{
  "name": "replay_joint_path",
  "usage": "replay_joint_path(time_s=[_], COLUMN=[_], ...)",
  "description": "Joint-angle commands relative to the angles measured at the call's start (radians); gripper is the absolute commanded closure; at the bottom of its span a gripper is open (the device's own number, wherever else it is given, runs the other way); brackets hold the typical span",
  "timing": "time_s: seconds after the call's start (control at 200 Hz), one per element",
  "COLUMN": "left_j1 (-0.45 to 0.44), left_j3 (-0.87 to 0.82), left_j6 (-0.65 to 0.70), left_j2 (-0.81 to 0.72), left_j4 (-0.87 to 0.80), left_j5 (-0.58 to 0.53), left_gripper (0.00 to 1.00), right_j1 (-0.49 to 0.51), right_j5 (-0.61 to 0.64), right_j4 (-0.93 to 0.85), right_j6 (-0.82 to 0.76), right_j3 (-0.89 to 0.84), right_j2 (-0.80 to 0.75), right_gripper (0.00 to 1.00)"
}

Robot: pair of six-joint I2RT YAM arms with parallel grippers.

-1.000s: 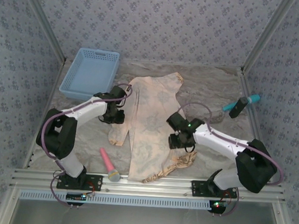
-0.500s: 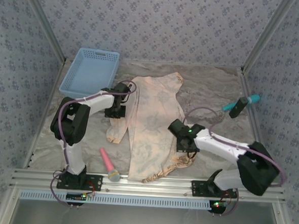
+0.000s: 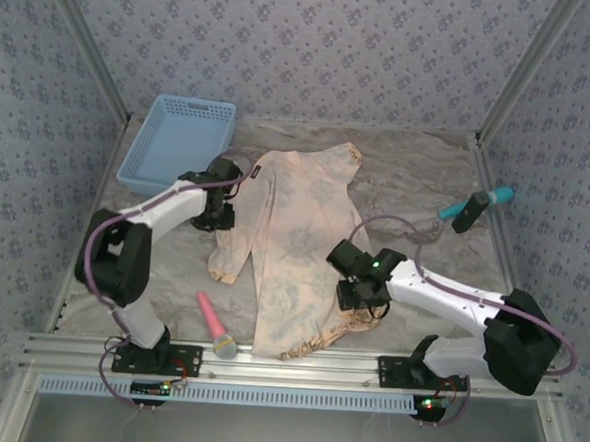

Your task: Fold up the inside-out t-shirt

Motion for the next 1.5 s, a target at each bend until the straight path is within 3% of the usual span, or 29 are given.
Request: replay_joint_path(time_s=[0.0,0.06,0.13,0.17,0.24,0.36,0.495,0.645,0.735,0.8,0.835,0.894,0.989,1.169,1.289,1.414,1.494], left_j1=[-0.018,-0.02,-0.024,-0.024,-0.023,-0.012,0.033,0.082,0.1,0.108,0.108,0.108,0.105,0.088,0.092,0.104,0.118], left_j3=[-0.105,-0.145,-0.148,-0.14,-0.126,-0.109,-0.126,-0.156,-0.17,-0.177,-0.183,-0.193,-0.211,-0.25,-0.255,-0.237,-0.236], left_j6=[-0.047,-0.067,-0.076,-0.076,-0.062,-0.023,-0.005,-0.009,-0.018,-0.02,-0.02,-0.018,-0.02,-0.008,-0.007,-0.001,-0.001], left_j2=[-0.051,-0.034,0.005,0.026,0.043,0.036,-0.008,-0.085,-0.113,-0.131,-0.144,-0.165,-0.197,-0.207,-0.168,-0.128,-0.128], left_j4=[0.02,0.091,0.11,0.101,0.078,0.038,0.034,0.058,0.062,0.046,0.038,0.032,0.002,0.062,0.088,0.084,0.081], left_j5=[0.102,0.128,0.138,0.123,0.074,-0.01,-0.027,0.078,0.118,0.129,0.136,0.156,0.188,0.251,0.23,0.229,0.236], left_gripper=[0.51,0.49,0.52,0.66,1.0,1.0,1.0,1.0,0.86,0.56,0.45,0.4,0.4,0.43,0.62,0.9,1.0], right_j1=[0.041,0.05,0.059,0.064,0.066,-0.023,-0.335,-0.609,-0.667,-0.688,-0.677,-0.634,-0.472,-0.107,0.057,0.233,0.33], right_j5=[-0.008,0.017,0.051,0.094,0.18,0.256,0.174,0.133,0.12,0.091,0.068,0.066,0.091,-0.161,-0.233,-0.201,-0.167], right_j4=[0.021,0.05,0.057,0.023,-0.066,-0.164,-0.142,-0.044,-0.022,-0.013,-0.008,-0.035,-0.073,0.175,0.329,0.302,0.252], right_j6=[-0.013,0.01,0.041,0.079,0.157,0.228,0.237,0.161,0.158,0.136,0.111,0.081,0.037,-0.115,-0.103,-0.134,-0.166], right_j3=[0.008,-0.002,-0.005,0.004,0.019,-0.004,-0.1,-0.168,-0.187,-0.174,-0.165,-0.126,-0.039,0.072,0.11,0.16,0.191], right_j2=[0.082,0.137,0.182,0.181,0.127,-0.02,-0.164,-0.209,-0.214,-0.222,-0.231,-0.242,-0.225,-0.062,0.06,0.184,0.242], right_gripper=[0.47,0.53,0.81,0.99,1.0,1.0,1.0,1.0,1.0,0.72,0.64,0.59,0.58,0.59,0.57,0.46,0.42])
